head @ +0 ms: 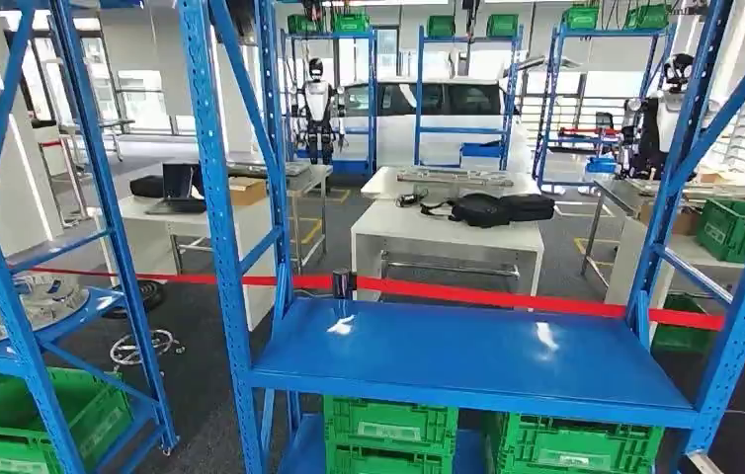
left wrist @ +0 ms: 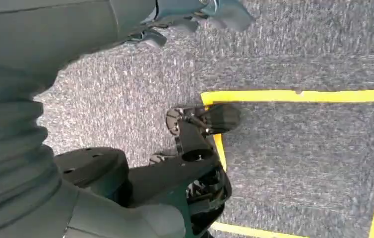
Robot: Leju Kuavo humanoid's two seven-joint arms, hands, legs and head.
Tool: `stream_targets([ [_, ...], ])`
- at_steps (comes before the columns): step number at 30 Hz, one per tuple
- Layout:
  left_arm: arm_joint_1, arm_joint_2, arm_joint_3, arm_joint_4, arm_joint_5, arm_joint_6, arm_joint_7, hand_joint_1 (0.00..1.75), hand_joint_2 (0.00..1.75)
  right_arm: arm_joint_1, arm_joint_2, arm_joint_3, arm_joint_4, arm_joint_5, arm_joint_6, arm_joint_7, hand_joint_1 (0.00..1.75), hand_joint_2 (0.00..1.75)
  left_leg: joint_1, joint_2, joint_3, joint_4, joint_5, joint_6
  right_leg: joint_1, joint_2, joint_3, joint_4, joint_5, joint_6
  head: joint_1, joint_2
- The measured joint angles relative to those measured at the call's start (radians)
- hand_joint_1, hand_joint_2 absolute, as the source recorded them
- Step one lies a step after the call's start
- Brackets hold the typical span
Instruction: Take the parts from the cabinet and place them on the table.
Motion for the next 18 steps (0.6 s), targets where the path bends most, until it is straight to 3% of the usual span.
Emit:
stream_targets([
  [1, 0.002, 0.0, 0.0, 0.0, 0.0, 0.0, 0.001, 0.0, 1.75, 0.009, 0.004, -0.003, -0.003, 0.004, 0.0, 0.008, 1.75, 1.75, -0.005, -0.002, -0.006, -0.005, 0.01, -0.008, -0.006, -0.002, -0.009, -0.005, 0.014, -0.01, -0.001, 0.0],
  [2, 0.002, 0.0, 0.0, 0.0, -0.002, -0.001, 0.002, 0.0, 1.75, 0.011, 0.007, -0.007, -0.006, 0.01, 0.0, 0.015, 1.75, 1.75, 0.002, -0.003, -0.018, 0.006, -0.012, -0.013, -0.009, -0.007, -0.022, -0.007, 0.03, -0.016, 0.0, -0.001],
  [3, 0.003, 0.0, 0.0, 0.0, -0.003, -0.002, 0.003, 0.0, 1.75, 0.015, 0.011, -0.007, -0.011, 0.016, 0.0, 0.022, 1.75, 1.75, 0.002, -0.004, -0.036, 0.042, -0.076, -0.021, -0.009, -0.006, -0.037, -0.007, 0.043, -0.023, -0.002, 0.0],
  [5, 0.002, 0.0, -0.001, 0.0, -0.01, -0.002, 0.005, 0.0, 1.75, 0.025, 0.018, -0.009, -0.02, 0.028, 0.0, 0.032, 1.75, 1.75, 0.007, -0.004, -0.068, 0.187, -0.205, -0.034, -0.009, -0.006, -0.071, -0.007, 0.071, -0.025, -0.003, 0.0],
  [6, 0.002, 0.0, -0.002, 0.0, -0.01, -0.002, 0.005, 0.0, 1.75, 0.026, 0.019, -0.009, -0.021, 0.029, 0.0, 0.034, 1.75, 1.75, 0.008, -0.004, -0.072, 0.216, -0.22, -0.036, -0.009, -0.006, -0.077, -0.006, 0.076, -0.025, -0.003, 0.0],
  [10, 0.002, 0.0, -0.002, 0.0, -0.011, -0.002, 0.005, 0.0, 1.75, 0.027, 0.019, -0.01, -0.021, 0.029, 0.0, 0.035, 1.75, 1.75, 0.009, -0.004, -0.076, 0.242, -0.23, -0.037, -0.009, -0.006, -0.083, -0.006, 0.081, -0.025, -0.003, 0.0],
  [11, 0.003, 0.0, -0.002, 0.0, -0.012, -0.002, 0.005, 0.0, 1.75, 0.031, 0.023, -0.011, -0.022, 0.031, 0.0, 0.038, 1.75, 1.75, 0.011, -0.004, -0.076, 0.309, -0.229, -0.04, -0.009, -0.006, -0.106, -0.006, 0.099, -0.023, -0.004, 0.0],
  [12, 0.003, 0.0, -0.002, 0.0, -0.013, -0.002, 0.006, 0.0, 1.75, 0.034, 0.026, -0.013, -0.022, 0.034, 0.0, 0.042, 1.75, 1.75, 0.012, -0.004, -0.064, 0.317, -0.208, -0.041, -0.009, -0.007, -0.119, -0.005, 0.109, -0.022, -0.004, 0.0],
  [13, 0.002, 0.0, -0.002, 0.0, -0.014, -0.001, 0.009, 0.0, 1.75, 0.037, 0.028, -0.014, -0.023, 0.04, 0.0, 0.049, 1.75, 1.75, 0.012, -0.005, 0.106, 0.139, -0.147, -0.03, -0.009, -0.007, -0.172, -0.003, 0.153, -0.012, -0.006, 0.0],
  [14, -0.001, 0.001, -0.003, -0.002, -0.014, 0.0, 0.01, 0.0, 1.75, 0.042, 0.028, -0.016, -0.027, 0.04, 0.0, 0.05, 1.75, 1.75, 0.009, -0.006, 0.198, 0.033, -0.199, -0.023, -0.008, -0.007, -0.18, -0.002, 0.162, -0.006, -0.009, 0.0],
  [15, -0.003, 0.0, -0.003, -0.003, -0.015, 0.0, 0.009, 0.0, 1.75, 0.04, 0.028, -0.019, -0.028, 0.04, -0.001, 0.049, 1.75, 1.75, 0.003, -0.007, 0.219, -0.027, -0.219, -0.013, -0.01, -0.012, -0.184, -0.002, 0.173, 0.0, -0.011, 0.0],
  [17, -0.002, 0.0, -0.003, -0.002, -0.015, 0.0, 0.011, 0.0, 1.75, 0.045, 0.031, -0.023, -0.028, 0.04, -0.001, 0.046, 1.75, 1.75, -0.009, -0.008, 0.197, -0.022, -0.196, -0.001, -0.019, -0.012, -0.183, -0.018, 0.204, 0.013, -0.017, 0.0],
  [18, 0.0, 0.0, -0.003, -0.002, -0.015, 0.0, 0.011, 0.0, 1.75, 0.052, 0.032, -0.024, -0.028, 0.041, 0.0, 0.046, 1.75, 1.75, -0.008, -0.007, 0.19, -0.032, -0.18, 0.01, -0.019, -0.011, -0.186, -0.026, 0.216, 0.022, -0.021, 0.001],
])
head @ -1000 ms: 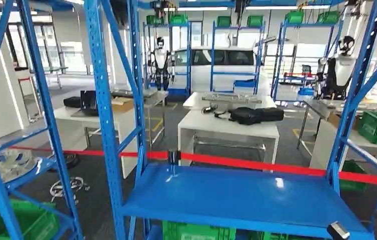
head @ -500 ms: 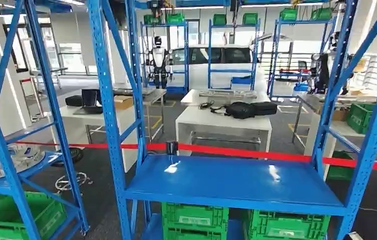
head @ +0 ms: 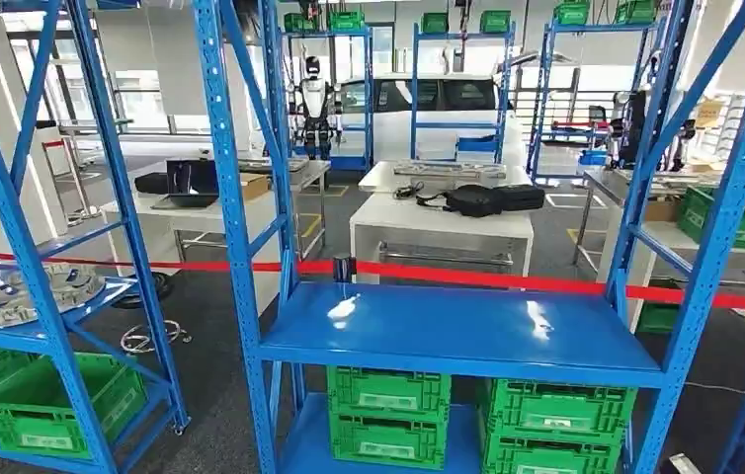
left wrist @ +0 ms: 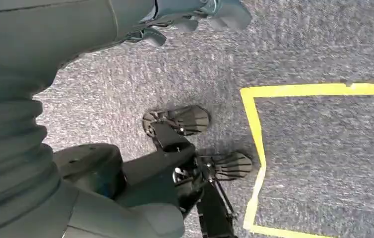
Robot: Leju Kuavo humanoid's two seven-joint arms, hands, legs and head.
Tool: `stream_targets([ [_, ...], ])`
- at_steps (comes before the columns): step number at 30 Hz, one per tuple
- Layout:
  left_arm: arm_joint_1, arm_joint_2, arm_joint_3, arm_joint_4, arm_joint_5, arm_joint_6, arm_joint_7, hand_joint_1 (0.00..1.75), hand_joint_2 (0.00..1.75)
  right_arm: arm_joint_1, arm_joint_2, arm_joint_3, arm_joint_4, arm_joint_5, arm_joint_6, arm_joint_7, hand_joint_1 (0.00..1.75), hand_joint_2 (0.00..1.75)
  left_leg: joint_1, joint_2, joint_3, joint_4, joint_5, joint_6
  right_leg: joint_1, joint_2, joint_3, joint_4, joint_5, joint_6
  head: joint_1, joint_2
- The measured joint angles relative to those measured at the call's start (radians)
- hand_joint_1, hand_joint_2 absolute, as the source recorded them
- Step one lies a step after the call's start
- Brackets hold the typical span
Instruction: Take the parts from the cabinet and place them on the table.
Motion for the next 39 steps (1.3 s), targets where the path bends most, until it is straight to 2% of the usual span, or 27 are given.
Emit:
stream_targets([
  [1, -0.001, 0.0, 0.0, 0.001, 0.0, 0.0, 0.002, 0.0, 1.75, 0.009, 0.001, -0.003, 0.0, 0.004, 0.0, -0.002, 1.75, 1.75, 0.007, 0.003, 0.001, -0.008, 0.017, 0.011, -0.006, 0.002, -0.009, 0.001, -0.008, 0.003, -0.003, -0.001],
  [2, -0.002, 0.0, 0.0, 0.0, 0.0, 0.0, 0.005, 0.0, 1.75, 0.014, 0.001, -0.009, 0.0, 0.01, 0.0, -0.006, 1.75, 1.75, 0.007, 0.004, -0.015, -0.009, 0.031, 0.018, -0.004, 0.005, -0.021, 0.028, -0.061, 0.005, 0.0, -0.001],
  [3, -0.002, 0.0, 0.0, -0.002, 0.0, 0.0, 0.005, 0.0, 1.75, 0.012, 0.001, -0.013, 0.0, 0.018, 0.0, -0.006, 1.75, 1.75, 0.007, 0.005, -0.034, -0.007, 0.046, 0.026, -0.004, 0.006, -0.042, 0.097, -0.133, 0.009, 0.0, -0.001],
  [5, -0.002, 0.0, 0.0, -0.001, 0.0, -0.001, 0.006, 0.0, 1.75, 0.015, 0.002, -0.014, 0.0, 0.028, 0.0, -0.01, 1.75, 1.75, 0.005, 0.007, -0.067, -0.002, 0.069, 0.028, -0.003, 0.009, -0.076, 0.262, -0.23, 0.016, -0.001, -0.001],
  [6, -0.002, 0.0, 0.0, -0.001, 0.0, -0.002, 0.007, 0.0, 1.75, 0.018, 0.003, -0.015, 0.0, 0.033, 0.0, -0.014, 1.75, 1.75, 0.005, 0.008, -0.084, 0.001, 0.08, 0.027, -0.003, 0.01, -0.08, 0.316, -0.235, 0.017, -0.003, -0.001],
  [7, -0.001, 0.0, 0.0, -0.001, 0.0, -0.002, 0.007, 0.0, 1.75, 0.019, 0.005, -0.016, 0.0, 0.037, 0.0, -0.015, 1.75, 1.75, 0.006, 0.008, -0.102, 0.006, 0.09, 0.026, -0.004, 0.01, -0.068, 0.331, -0.215, 0.018, -0.003, -0.001],
  [8, -0.001, 0.0, 0.0, -0.001, 0.0, -0.002, 0.007, 0.0, 1.75, 0.019, 0.005, -0.016, 0.0, 0.037, 0.0, -0.017, 1.75, 1.75, 0.007, 0.009, -0.124, 0.012, 0.101, 0.023, -0.006, 0.009, -0.032, 0.304, -0.177, 0.018, -0.005, -0.001],
  [9, -0.002, -0.001, 0.0, -0.001, 0.0, -0.002, 0.006, 0.0, 1.75, 0.019, 0.005, -0.017, -0.002, 0.037, 0.0, -0.016, 1.75, 1.75, 0.008, 0.009, -0.142, 0.018, 0.111, 0.02, -0.007, 0.009, 0.019, 0.247, -0.151, 0.02, -0.009, -0.001],
  [10, -0.002, -0.001, 0.0, -0.001, 0.0, -0.002, 0.006, 0.0, 1.75, 0.018, 0.005, -0.018, -0.005, 0.037, 0.0, -0.016, 1.75, 1.75, 0.009, 0.009, -0.159, 0.026, 0.12, 0.015, -0.008, 0.009, 0.089, 0.16, -0.147, 0.021, -0.012, -0.001],
  [11, -0.001, 0.0, 0.0, -0.003, 0.0, -0.002, 0.006, 0.0, 1.75, 0.015, 0.005, -0.019, -0.008, 0.037, 0.0, -0.016, 1.75, 1.75, 0.005, 0.008, -0.173, 0.036, 0.125, 0.007, -0.007, 0.008, 0.152, 0.065, -0.203, 0.022, -0.014, -0.001],
  [12, -0.002, -0.001, 0.0, -0.003, 0.0, -0.002, 0.006, 0.0, 1.75, 0.017, 0.006, -0.019, -0.012, 0.038, -0.001, -0.016, 1.75, 1.75, 0.004, 0.008, -0.178, 0.044, 0.13, 0.002, 0.001, 0.014, 0.176, 0.027, -0.217, 0.007, -0.014, -0.001],
  [15, -0.002, -0.001, 0.0, -0.003, 0.0, -0.002, 0.005, 0.0, 1.75, 0.022, 0.008, -0.022, -0.013, 0.038, -0.001, -0.016, 1.75, 1.75, 0.006, 0.005, -0.178, 0.039, 0.153, -0.016, 0.005, 0.015, 0.162, 0.037, -0.204, -0.018, -0.012, -0.001],
  [16, 0.0, -0.001, 0.0, -0.003, 0.0, -0.002, 0.005, 0.0, 1.75, 0.022, 0.01, -0.023, -0.013, 0.038, 0.0, -0.016, 1.75, 1.75, 0.007, 0.003, -0.184, 0.044, 0.148, -0.024, -0.001, 0.01, 0.151, 0.032, -0.191, -0.03, -0.013, -0.001],
  [18, 0.0, -0.001, 0.0, -0.002, 0.0, -0.002, 0.005, 0.0, 1.75, 0.019, 0.011, -0.026, -0.014, 0.038, 0.0, -0.018, 1.75, 1.75, 0.013, 0.003, -0.214, 0.119, 0.039, -0.039, 0.0, 0.009, 0.128, 0.032, -0.168, -0.044, -0.014, -0.001],
  [20, -0.001, -0.001, 0.0, -0.002, 0.0, -0.002, 0.004, 0.0, 1.75, 0.019, 0.011, -0.03, -0.014, 0.038, 0.0, -0.022, 1.75, 1.75, 0.017, 0.003, -0.244, 0.256, -0.06, -0.048, 0.001, 0.009, 0.101, 0.032, -0.145, -0.046, -0.015, -0.001],
  [21, 0.0, -0.001, 0.0, -0.002, 0.0, -0.002, 0.004, 0.0, 1.75, 0.018, 0.011, -0.031, -0.014, 0.039, 0.0, -0.024, 1.75, 1.75, 0.017, 0.003, -0.252, 0.327, -0.08, -0.05, 0.002, 0.01, 0.082, 0.033, -0.131, -0.045, -0.015, -0.001],
  [23, 0.0, -0.001, 0.0, -0.002, 0.003, -0.002, -0.001, 0.0, 1.75, 0.017, 0.012, -0.031, -0.014, 0.04, 0.0, -0.033, 1.75, 1.75, 0.018, 0.003, -0.22, 0.339, -0.027, -0.047, 0.005, 0.01, 0.05, 0.033, -0.112, -0.043, -0.015, -0.001],
  [25, 0.0, -0.001, 0.0, -0.002, 0.003, -0.008, -0.011, 0.0, 1.75, 0.01, 0.012, -0.032, -0.012, 0.043, 0.0, -0.038, 1.75, 1.75, 0.014, 0.002, -0.119, 0.221, 0.04, -0.03, 0.01, 0.011, 0.024, 0.033, -0.09, -0.04, -0.015, -0.001],
  [27, -0.001, 0.002, 0.0, -0.005, 0.003, -0.013, -0.013, 0.0, 1.75, 0.005, 0.012, -0.032, -0.011, 0.042, -0.001, -0.039, 1.75, 1.75, 0.006, 0.003, 0.012, 0.04, -0.022, -0.007, 0.012, 0.01, 0.017, 0.036, -0.077, -0.032, -0.014, -0.001],
  [28, -0.002, 0.002, 0.0, -0.004, 0.003, -0.014, -0.015, 0.0, 1.75, 0.003, 0.012, -0.032, -0.01, 0.041, -0.001, -0.039, 1.75, 1.75, 0.005, 0.003, 0.015, 0.008, -0.039, -0.01, 0.009, 0.007, 0.016, 0.035, -0.068, -0.026, -0.012, -0.001],
  [31, 0.0, 0.002, 0.0, -0.004, 0.004, -0.016, -0.013, 0.0, 1.75, 0.0, 0.015, -0.033, -0.005, 0.03, 0.0, -0.055, 1.75, 1.75, 0.0, 0.005, 0.007, -0.007, -0.011, 0.011, 0.002, 0.005, 0.014, 0.02, -0.043, -0.002, -0.012, -0.001],
  [32, -0.001, 0.001, 0.0, -0.004, 0.004, -0.016, -0.013, 0.0, 1.75, 0.0, 0.015, -0.034, -0.003, 0.024, 0.0, -0.059, 1.75, 1.75, 0.004, 0.009, 0.009, -0.011, 0.002, 0.016, -0.002, 0.008, 0.004, 0.038, -0.065, -0.002, -0.012, -0.001],
  [33, -0.002, 0.001, 0.0, -0.004, 0.005, -0.016, -0.013, 0.0, 1.75, -0.003, 0.015, -0.037, -0.002, 0.017, 0.0, -0.06, 1.75, 1.75, 0.004, 0.009, -0.001, -0.011, 0.01, 0.025, -0.001, 0.01, -0.016, 0.088, -0.111, 0.0, -0.009, -0.001],
  [35, 0.001, 0.0, 0.0, -0.004, 0.006, -0.016, -0.011, 0.0, 1.75, -0.006, 0.016, -0.041, -0.002, 0.014, 0.0, -0.06, 1.75, 1.75, 0.004, 0.016, -0.017, -0.008, 0.023, 0.026, -0.002, 0.012, -0.07, 0.241, -0.197, 0.008, -0.008, -0.001],
  [36, 0.002, -0.001, 0.0, -0.003, 0.006, -0.017, -0.006, 0.0, 1.75, -0.005, 0.016, -0.044, 0.002, 0.006, 0.0, -0.066, 1.75, 1.75, 0.004, 0.021, -0.027, -0.004, 0.027, 0.025, -0.002, 0.012, -0.092, 0.313, -0.224, 0.013, -0.006, -0.001],
  [37, 0.002, -0.001, 0.0, -0.003, 0.006, -0.019, -0.002, 0.0, 1.75, -0.006, 0.017, -0.049, 0.006, -0.003, 0.0, -0.074, 1.75, 1.75, 0.005, 0.026, -0.036, 0.001, 0.029, 0.024, -0.004, 0.012, -0.093, 0.332, -0.225, 0.015, -0.006, -0.001],
  [39, 0.002, -0.002, 0.0, -0.003, 0.006, -0.02, 0.005, 0.0, 1.75, -0.009, 0.018, -0.058, 0.012, -0.015, 0.0, -0.084, 1.75, 1.75, 0.008, 0.042, -0.05, 0.014, 0.03, 0.021, -0.008, 0.007, -0.022, 0.237, -0.18, 0.019, -0.006, -0.001],
])
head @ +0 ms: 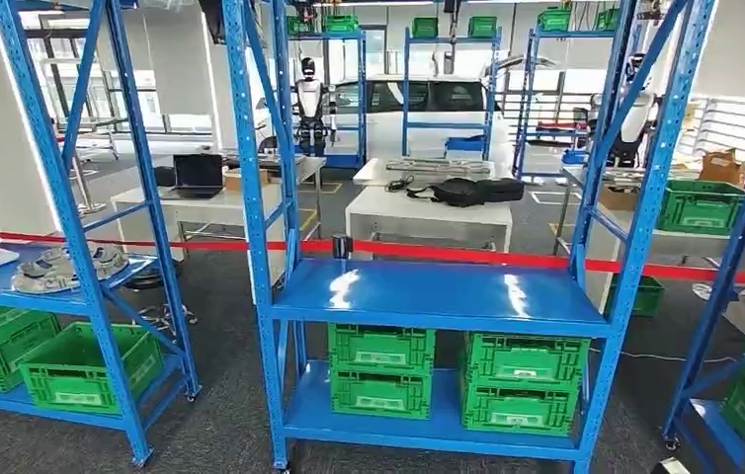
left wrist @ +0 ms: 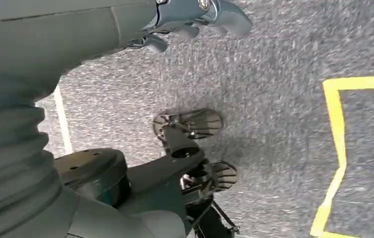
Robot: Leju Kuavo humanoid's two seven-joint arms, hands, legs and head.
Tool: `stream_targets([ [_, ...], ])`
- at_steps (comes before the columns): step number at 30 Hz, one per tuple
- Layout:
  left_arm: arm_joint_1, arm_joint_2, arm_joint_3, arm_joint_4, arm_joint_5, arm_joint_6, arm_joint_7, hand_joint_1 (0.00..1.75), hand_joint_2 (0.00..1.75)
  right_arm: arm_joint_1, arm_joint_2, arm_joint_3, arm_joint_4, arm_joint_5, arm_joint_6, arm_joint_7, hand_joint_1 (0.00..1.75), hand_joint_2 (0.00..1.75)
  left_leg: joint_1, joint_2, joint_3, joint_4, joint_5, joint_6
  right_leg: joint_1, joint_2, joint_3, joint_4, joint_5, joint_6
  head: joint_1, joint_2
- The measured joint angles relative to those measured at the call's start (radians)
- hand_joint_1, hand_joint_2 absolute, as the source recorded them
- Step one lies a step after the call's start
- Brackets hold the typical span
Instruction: Take the parts from the cabinet and place them on the table.
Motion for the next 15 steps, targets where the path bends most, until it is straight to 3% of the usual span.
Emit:
stream_targets([
  [1, -0.001, -0.001, 0.0, 0.0, 0.0, 0.0, 0.003, 0.0, 1.75, -0.004, 0.0, -0.004, 0.002, -0.003, 0.0, -0.003, 1.75, 1.75, 0.002, 0.009, -0.006, 0.009, -0.003, -0.005, -0.001, -0.014, 0.06, -0.095, 0.032, 0.002, 0.0, 0.0],
  [2, -0.002, -0.001, 0.0, 0.0, 0.0, -0.002, 0.003, 0.0, 1.75, -0.01, 0.0, -0.006, 0.002, -0.003, 0.0, -0.005, 1.75, 1.75, 0.001, 0.018, -0.01, 0.021, -0.008, -0.013, -0.001, -0.051, 0.104, -0.178, 0.035, 0.006, 0.0, 0.0],
  [3, -0.003, 0.001, 0.0, -0.002, 0.0, -0.003, 0.003, 0.0, 1.75, -0.019, 0.005, -0.007, 0.005, -0.003, 0.0, -0.006, 1.75, 1.75, -0.009, 0.025, -0.015, 0.029, -0.013, -0.02, 0.008, -0.07, 0.104, -0.183, 0.027, -0.007, 0.003, 0.0],
  [4, -0.005, -0.001, 0.0, -0.002, 0.0, -0.003, 0.003, 0.0, 1.75, -0.019, 0.006, -0.01, 0.006, -0.005, 0.0, -0.006, 1.75, 1.75, -0.009, 0.033, -0.016, 0.029, -0.015, -0.025, 0.008, -0.049, 0.101, -0.182, 0.031, -0.024, 0.0, 0.0],
  [7, -0.008, 0.0, 0.0, -0.002, 0.0, -0.003, 0.002, 0.0, 1.75, -0.018, 0.006, -0.014, 0.011, -0.005, 0.0, -0.009, 1.75, 1.75, -0.007, 0.061, -0.012, 0.03, -0.018, -0.035, 0.008, -0.02, 0.093, -0.184, 0.038, -0.041, 0.0, 0.0],
  [8, -0.009, 0.0, 0.0, -0.002, 0.0, -0.003, 0.002, 0.0, 1.75, -0.022, 0.006, -0.014, 0.013, -0.004, 0.0, -0.009, 1.75, 1.75, -0.001, 0.027, -0.02, 0.044, -0.03, -0.047, 0.005, -0.014, 0.094, -0.187, 0.042, -0.048, 0.001, 0.0],
  [9, -0.008, 0.0, 0.0, -0.002, 0.001, -0.003, 0.002, 0.0, 1.75, -0.032, 0.007, -0.014, 0.016, -0.005, 0.0, -0.009, 1.75, 1.75, 0.001, -0.01, -0.038, 0.087, -0.065, -0.053, 0.003, -0.004, 0.091, -0.187, 0.045, -0.054, -0.001, 0.0],
  [10, -0.007, 0.0, 0.0, -0.002, 0.002, -0.003, 0.002, 0.0, 1.75, -0.038, 0.009, -0.014, 0.019, -0.004, 0.0, -0.009, 1.75, 1.75, 0.002, -0.024, -0.067, 0.156, -0.105, -0.057, 0.002, 0.005, 0.088, -0.187, 0.047, -0.058, -0.002, 0.0],
  [12, -0.004, 0.001, 0.0, -0.002, 0.002, -0.003, 0.002, 0.0, 1.75, -0.043, 0.012, -0.014, 0.023, -0.002, 0.002, -0.006, 1.75, 1.75, 0.005, -0.029, -0.136, 0.304, -0.169, -0.059, 0.004, 0.024, 0.081, -0.186, 0.051, -0.061, -0.002, 0.0],
  [13, -0.002, 0.001, 0.0, -0.001, 0.003, -0.003, 0.001, 0.0, 1.75, -0.045, 0.013, -0.014, 0.028, 0.0, 0.004, 0.0, 1.75, 1.75, 0.006, -0.029, -0.154, 0.342, -0.172, -0.058, 0.005, 0.035, 0.079, -0.186, 0.053, -0.061, -0.002, 0.0],
  [14, 0.0, 0.001, 0.0, -0.001, 0.003, -0.003, 0.001, 0.0, 1.75, -0.045, 0.013, -0.014, 0.033, 0.002, 0.005, 0.003, 1.75, 1.75, 0.006, -0.03, -0.145, 0.326, -0.15, -0.056, 0.005, 0.046, 0.077, -0.186, 0.056, -0.059, -0.002, 0.0],
  [15, 0.001, 0.001, 0.0, -0.001, 0.003, -0.003, 0.002, 0.0, 1.75, -0.047, 0.013, -0.014, 0.036, 0.001, 0.004, 0.007, 1.75, 1.75, 0.006, -0.034, -0.115, 0.266, -0.111, -0.051, 0.005, 0.058, 0.076, -0.186, 0.058, -0.057, -0.002, 0.0],
])
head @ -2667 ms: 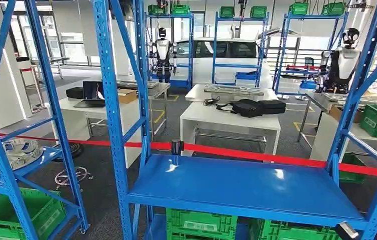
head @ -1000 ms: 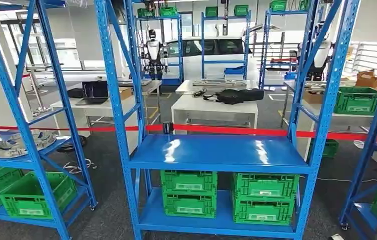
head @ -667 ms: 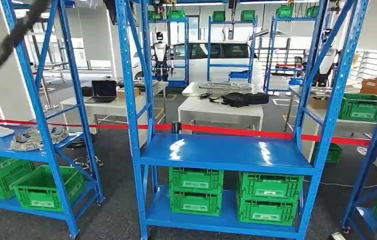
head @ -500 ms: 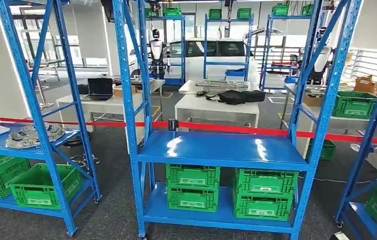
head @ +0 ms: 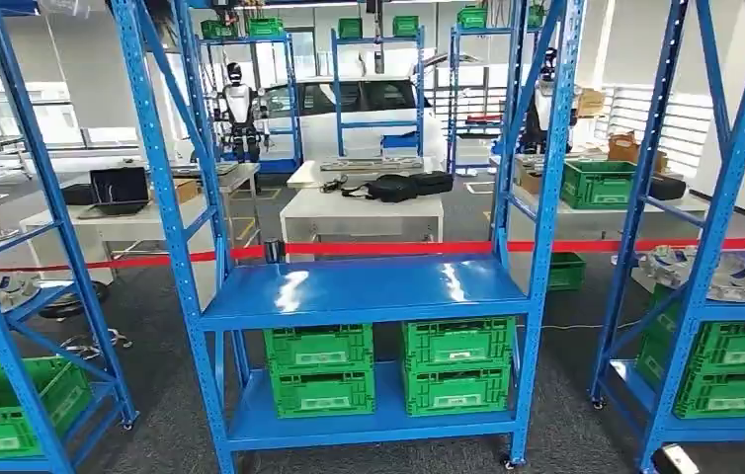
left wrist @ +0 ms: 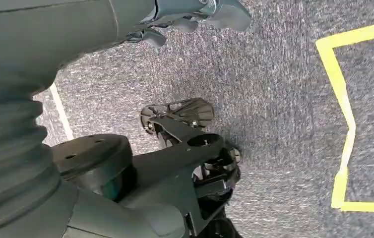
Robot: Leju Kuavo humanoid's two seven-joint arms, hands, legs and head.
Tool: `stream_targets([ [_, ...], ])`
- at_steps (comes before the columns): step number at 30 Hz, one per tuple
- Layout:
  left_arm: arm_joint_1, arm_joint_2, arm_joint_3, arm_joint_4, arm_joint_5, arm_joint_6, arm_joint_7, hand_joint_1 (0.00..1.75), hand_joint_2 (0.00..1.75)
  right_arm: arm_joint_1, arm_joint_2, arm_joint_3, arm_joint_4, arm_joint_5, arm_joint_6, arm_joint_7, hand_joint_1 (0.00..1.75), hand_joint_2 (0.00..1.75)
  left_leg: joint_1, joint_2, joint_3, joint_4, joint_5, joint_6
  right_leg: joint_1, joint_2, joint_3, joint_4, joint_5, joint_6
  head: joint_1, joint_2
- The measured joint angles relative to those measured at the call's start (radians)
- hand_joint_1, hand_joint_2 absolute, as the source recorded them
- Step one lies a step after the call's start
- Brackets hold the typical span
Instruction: Take the parts from the cabinet and place them on the table.
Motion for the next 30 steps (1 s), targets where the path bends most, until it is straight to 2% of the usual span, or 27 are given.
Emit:
stream_targets([
  [1, 0.0, 0.001, 0.0, 0.0, 0.0, 0.001, 0.001, 0.0, 1.75, -0.002, 0.0, 0.0, 0.003, 0.0, -0.001, 0.001, 1.75, 1.75, 0.0, -0.011, 0.046, -0.09, 0.046, 0.007, 0.0, 0.012, 0.0, 0.0, 0.003, 0.003, 0.0, 0.0],
  [2, 0.001, 0.002, 0.0, 0.0, 0.002, 0.003, 0.002, 0.0, 1.75, -0.004, 0.0, 0.0, 0.003, 0.0, -0.002, 0.001, 1.75, 1.75, 0.0, -0.039, 0.095, -0.183, 0.085, 0.015, -0.001, 0.023, -0.001, 0.0, 0.005, 0.007, 0.0, 0.0],
  [3, 0.001, 0.006, 0.0, 0.0, 0.005, 0.004, 0.002, 0.0, 1.75, -0.005, 0.002, 0.0, 0.004, 0.0, -0.003, 0.0, 1.75, 1.75, 0.0, -0.088, 0.112, -0.23, 0.077, 0.021, -0.003, 0.028, -0.003, 0.0, 0.008, 0.011, 0.0, 0.0],
  [4, 0.003, 0.005, 0.0, 0.0, 0.01, 0.006, 0.002, 0.0, 1.75, -0.01, 0.003, 0.0, 0.006, 0.0, -0.003, 0.0, 1.75, 1.75, 0.001, -0.083, 0.115, -0.239, 0.082, 0.016, 0.002, 0.043, -0.008, 0.0, 0.012, 0.018, 0.001, 0.0],
  [5, 0.006, 0.006, 0.0, 0.0, 0.013, 0.008, 0.002, 0.0, 1.75, -0.01, 0.007, 0.0, 0.008, 0.005, -0.003, 0.002, 1.75, 1.75, -0.002, -0.07, 0.113, -0.239, 0.083, 0.017, -0.005, 0.052, -0.011, -0.003, 0.017, 0.026, 0.001, 0.0],
  [7, 0.011, 0.006, 0.0, 0.0, 0.018, 0.008, 0.002, 0.0, 1.75, -0.009, 0.01, 0.0, 0.014, 0.016, 0.0, 0.012, 1.75, 1.75, -0.006, -0.049, 0.12, -0.245, 0.091, 0.032, -0.007, 0.075, -0.012, -0.018, 0.029, 0.044, 0.0, 0.0],
  [8, 0.012, 0.005, 0.0, 0.001, 0.018, 0.008, 0.001, 0.0, 1.75, -0.009, 0.009, 0.0, 0.016, 0.019, 0.0, 0.02, 1.75, 1.75, 0.008, -0.032, 0.121, -0.264, 0.107, 0.04, -0.01, 0.068, -0.018, -0.016, 0.033, 0.046, 0.0, 0.0],
  [9, 0.011, 0.006, 0.0, 0.0, 0.018, 0.008, 0.0, 0.0, 1.75, -0.013, 0.009, 0.0, 0.019, 0.021, 0.002, 0.023, 1.75, 1.75, 0.004, -0.025, 0.119, -0.27, 0.116, 0.044, 0.001, 0.011, -0.028, 0.003, 0.01, 0.049, 0.007, 0.0],
  [10, 0.012, 0.006, 0.0, 0.0, 0.018, 0.008, 0.0, 0.0, 1.75, -0.022, 0.01, 0.0, 0.02, 0.021, 0.002, 0.024, 1.75, 1.75, 0.003, -0.013, 0.116, -0.271, 0.119, 0.049, 0.002, -0.023, -0.051, 0.052, -0.028, 0.052, 0.007, 0.0],
  [11, 0.015, 0.005, 0.0, 0.002, 0.018, 0.008, 0.0, 0.0, 1.75, -0.027, 0.013, 0.0, 0.021, 0.022, 0.003, 0.024, 1.75, 1.75, 0.002, 0.0, 0.112, -0.269, 0.12, 0.05, 0.002, -0.038, -0.08, 0.127, -0.072, 0.055, 0.008, 0.0],
  [12, 0.019, 0.005, 0.0, 0.002, 0.018, 0.008, 0.001, 0.0, 1.75, -0.027, 0.016, 0.0, 0.023, 0.024, 0.004, 0.024, 1.75, 1.75, 0.002, 0.012, 0.109, -0.268, 0.12, 0.05, 0.002, -0.042, -0.106, 0.196, -0.103, 0.057, 0.008, 0.0],
  [13, 0.023, 0.004, 0.0, 0.003, 0.018, 0.008, 0.002, 0.0, 1.75, -0.026, 0.02, 0.0, 0.026, 0.025, 0.005, 0.024, 1.75, 1.75, 0.001, 0.025, 0.106, -0.266, 0.119, 0.05, 0.002, -0.044, -0.126, 0.253, -0.123, 0.06, 0.009, 0.0],
  [14, 0.026, 0.003, 0.0, 0.003, 0.018, 0.008, 0.002, 0.0, 1.75, -0.026, 0.022, 0.0, 0.029, 0.028, 0.006, 0.024, 1.75, 1.75, 0.002, 0.04, 0.103, -0.263, 0.119, 0.051, 0.002, -0.046, -0.124, 0.26, -0.116, 0.061, 0.009, 0.0],
  [15, 0.027, 0.002, 0.0, 0.004, 0.017, 0.008, 0.002, 0.0, 1.75, -0.027, 0.023, 0.0, 0.032, 0.029, 0.008, 0.025, 1.75, 1.75, 0.002, 0.053, 0.102, -0.26, 0.117, 0.05, 0.002, -0.05, -0.096, 0.218, -0.089, 0.062, 0.009, 0.0],
  [17, 0.026, -0.003, 0.0, 0.004, 0.015, 0.008, 0.0, 0.0, 1.75, -0.033, 0.023, 0.0, 0.032, 0.03, 0.009, 0.026, 1.75, 1.75, 0.002, 0.076, 0.1, -0.252, 0.111, 0.046, 0.002, -0.076, 0.003, 0.058, -0.023, 0.061, 0.01, 0.0],
  [18, 0.025, -0.003, 0.0, 0.004, 0.012, 0.008, 0.0, 0.0, 1.75, -0.039, 0.023, 0.0, 0.032, 0.029, 0.009, 0.026, 1.75, 1.75, 0.0, 0.088, 0.101, -0.246, 0.107, 0.04, 0.006, -0.117, 0.038, -0.017, -0.026, 0.056, 0.01, 0.0],
  [19, 0.024, -0.004, 0.0, 0.004, 0.01, 0.008, 0.0, 0.0, 1.75, -0.042, 0.023, 0.0, 0.032, 0.028, 0.008, 0.024, 1.75, 1.75, -0.009, 0.096, 0.099, -0.24, 0.102, 0.033, 0.012, -0.13, 0.039, -0.021, -0.021, 0.043, 0.01, 0.0],
  [20, 0.024, -0.005, 0.0, 0.004, 0.01, 0.008, -0.001, 0.0, 1.75, -0.042, 0.023, 0.0, 0.032, 0.025, 0.006, 0.023, 1.75, 1.75, -0.007, 0.104, 0.1, -0.243, 0.101, 0.029, 0.015, -0.112, 0.037, -0.016, -0.021, 0.034, 0.009, 0.0],
  [22, 0.023, -0.005, 0.0, 0.004, 0.009, 0.008, -0.002, 0.0, 1.75, -0.036, 0.019, 0.0, 0.032, 0.018, 0.002, 0.017, 1.75, 1.75, -0.006, 0.127, 0.106, -0.246, 0.1, 0.022, 0.016, -0.088, 0.031, -0.016, -0.018, 0.026, 0.009, 0.0],
  [23, 0.021, -0.005, 0.0, 0.004, 0.009, 0.009, -0.002, 0.0, 1.75, -0.033, 0.018, 0.0, 0.033, 0.013, 0.001, 0.014, 1.75, 1.75, -0.008, 0.127, 0.106, -0.242, 0.095, 0.014, 0.007, -0.077, 0.032, -0.022, -0.012, 0.017, 0.01, 0.0],
  [24, 0.019, -0.004, 0.0, 0.004, 0.009, 0.009, -0.002, 0.0, 1.75, -0.033, 0.017, 0.0, 0.032, 0.011, 0.0, 0.011, 1.75, 1.75, -0.003, 0.071, 0.097, -0.225, 0.08, 0.003, 0.004, -0.068, 0.031, -0.024, -0.009, 0.011, 0.01, 0.0],
  [25, 0.019, -0.004, 0.0, 0.004, 0.009, 0.009, -0.003, 0.0, 1.75, -0.033, 0.017, -0.001, 0.032, 0.009, -0.001, 0.01, 1.75, 1.75, 0.0, 0.031, 0.081, -0.182, 0.048, 0.0, 0.001, -0.061, 0.03, -0.024, -0.006, 0.006, 0.008, 0.0],
  [26, 0.021, -0.004, 0.0, 0.004, 0.009, 0.01, -0.003, 0.0, 1.75, -0.032, 0.019, -0.002, 0.033, 0.01, -0.002, 0.008, 1.75, 1.75, 0.002, 0.011, 0.048, -0.106, 0.007, -0.004, 0.0, -0.051, 0.027, -0.024, -0.005, 0.004, 0.008, 0.0],
  [27, 0.024, -0.003, 0.0, 0.004, 0.009, 0.01, -0.003, 0.0, 1.75, -0.026, 0.022, -0.002, 0.032, 0.009, -0.002, 0.008, 1.75, 1.75, 0.004, 0.005, 0.008, -0.017, -0.032, -0.006, 0.0, -0.038, 0.024, -0.024, -0.003, 0.002, 0.008, 0.0],
  [28, 0.027, -0.002, 0.0, 0.004, 0.009, 0.01, -0.003, 0.0, 1.75, -0.019, 0.023, -0.002, 0.032, 0.007, -0.002, 0.01, 1.75, 1.75, 0.004, 0.005, -0.022, 0.045, -0.051, -0.007, 0.0, -0.025, 0.021, -0.023, -0.002, 0.002, 0.007, 0.0],
  [29, 0.029, -0.002, 0.0, 0.004, 0.009, 0.01, -0.003, 0.0, 1.75, -0.013, 0.024, -0.003, 0.032, 0.005, -0.002, 0.01, 1.75, 1.75, 0.005, 0.005, -0.031, 0.062, -0.048, -0.007, 0.0, -0.014, 0.02, -0.023, -0.001, 0.004, 0.008, 0.0],
  [30, 0.031, -0.001, 0.0, 0.004, 0.008, 0.01, -0.003, 0.0, 1.75, -0.004, 0.024, -0.006, 0.032, 0.003, -0.002, 0.01, 1.75, 1.75, 0.006, 0.003, -0.015, 0.027, -0.014, -0.005, -0.001, 0.001, 0.019, -0.022, 0.001, 0.006, 0.007, 0.0],
])
